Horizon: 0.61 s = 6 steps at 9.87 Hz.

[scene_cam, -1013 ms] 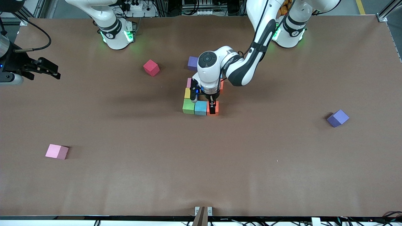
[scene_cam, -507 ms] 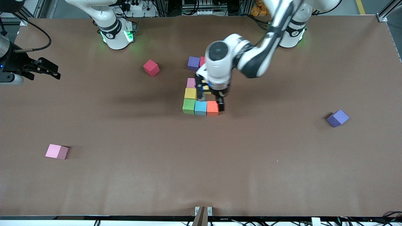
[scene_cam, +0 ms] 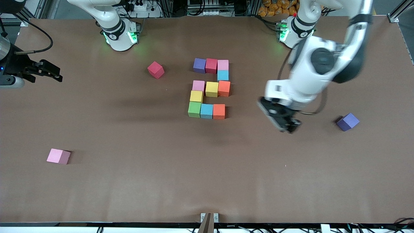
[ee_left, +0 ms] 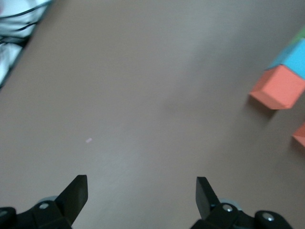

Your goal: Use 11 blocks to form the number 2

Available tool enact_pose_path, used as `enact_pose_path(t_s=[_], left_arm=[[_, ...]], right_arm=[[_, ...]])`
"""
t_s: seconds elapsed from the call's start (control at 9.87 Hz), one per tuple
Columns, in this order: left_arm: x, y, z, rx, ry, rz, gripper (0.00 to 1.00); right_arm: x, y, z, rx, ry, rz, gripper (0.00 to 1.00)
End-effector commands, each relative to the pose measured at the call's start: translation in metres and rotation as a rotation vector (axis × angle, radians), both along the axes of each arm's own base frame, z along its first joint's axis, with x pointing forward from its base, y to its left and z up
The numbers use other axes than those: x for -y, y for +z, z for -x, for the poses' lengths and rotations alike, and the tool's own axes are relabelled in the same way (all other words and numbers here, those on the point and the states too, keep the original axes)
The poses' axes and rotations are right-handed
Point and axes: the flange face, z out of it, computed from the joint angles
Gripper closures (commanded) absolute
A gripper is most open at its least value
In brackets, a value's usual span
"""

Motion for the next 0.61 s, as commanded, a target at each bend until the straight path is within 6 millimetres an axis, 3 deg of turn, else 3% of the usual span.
enact_pose_path(t_s=[0.0,0.3,0.51], left_arm=[[-0.062,0.036,-0.002,-0.019,0.181,0.051,0.0],[-0.127,0.081,0.009,-0.113,0.471,-0.021,0.0],[-0.146,0.107,0.024,-0.126,0.615,-0.104,0.0]], right_arm=[[0.003,0.002,0.001,-0.004,-0.015,0.021,0.0],[0.003,0.002,0.001,-0.004,-0.015,0.021,0.0],[0.002,0.004,0.003,-0.004,-0.027,0.02,0.0]])
